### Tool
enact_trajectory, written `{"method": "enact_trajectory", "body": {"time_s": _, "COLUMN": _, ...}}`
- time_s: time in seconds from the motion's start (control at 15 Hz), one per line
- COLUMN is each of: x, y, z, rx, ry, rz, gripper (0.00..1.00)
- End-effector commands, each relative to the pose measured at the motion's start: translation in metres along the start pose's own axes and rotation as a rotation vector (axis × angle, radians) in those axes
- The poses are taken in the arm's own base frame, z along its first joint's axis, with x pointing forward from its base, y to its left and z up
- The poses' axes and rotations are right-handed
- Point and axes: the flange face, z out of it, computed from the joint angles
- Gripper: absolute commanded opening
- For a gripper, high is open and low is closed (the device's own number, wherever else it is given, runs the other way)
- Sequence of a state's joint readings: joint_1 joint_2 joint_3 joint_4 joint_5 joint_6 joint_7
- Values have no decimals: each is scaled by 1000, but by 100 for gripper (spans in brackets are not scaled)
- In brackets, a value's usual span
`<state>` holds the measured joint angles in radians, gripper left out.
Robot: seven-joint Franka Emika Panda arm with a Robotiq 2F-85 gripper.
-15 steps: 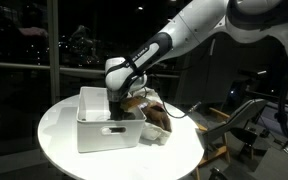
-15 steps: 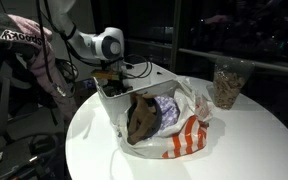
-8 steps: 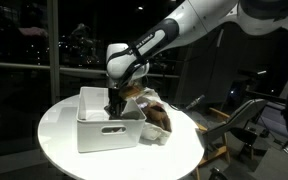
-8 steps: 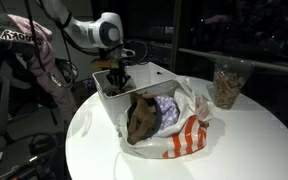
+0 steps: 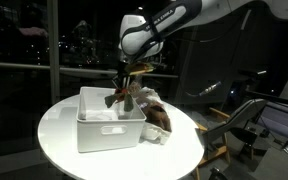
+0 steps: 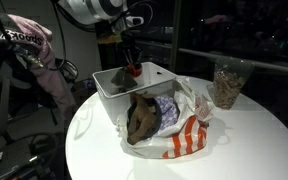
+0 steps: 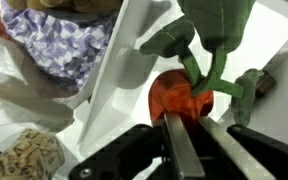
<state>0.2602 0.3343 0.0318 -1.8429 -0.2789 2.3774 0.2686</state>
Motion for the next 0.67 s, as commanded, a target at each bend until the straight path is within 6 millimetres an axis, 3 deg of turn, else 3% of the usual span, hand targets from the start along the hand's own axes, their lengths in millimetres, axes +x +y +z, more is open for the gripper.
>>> {"method": "enact_trajectory", "body": {"time_s": 0.0, "x": -14, "y": 33, "z": -45, "rx": -34, "ry": 143, "rz": 125, "gripper": 4}}
{"method": "enact_trajectory", "body": {"time_s": 0.4, "x": -46, "y": 93, "z": -71, "rx": -134, "ry": 306, "rz": 355, "gripper": 4}}
{"method": "enact_trajectory", "body": {"time_s": 0.6, "x": -57, "y": 112, "z": -54, "rx": -179, "ry": 308, "rz": 437, "gripper": 4}}
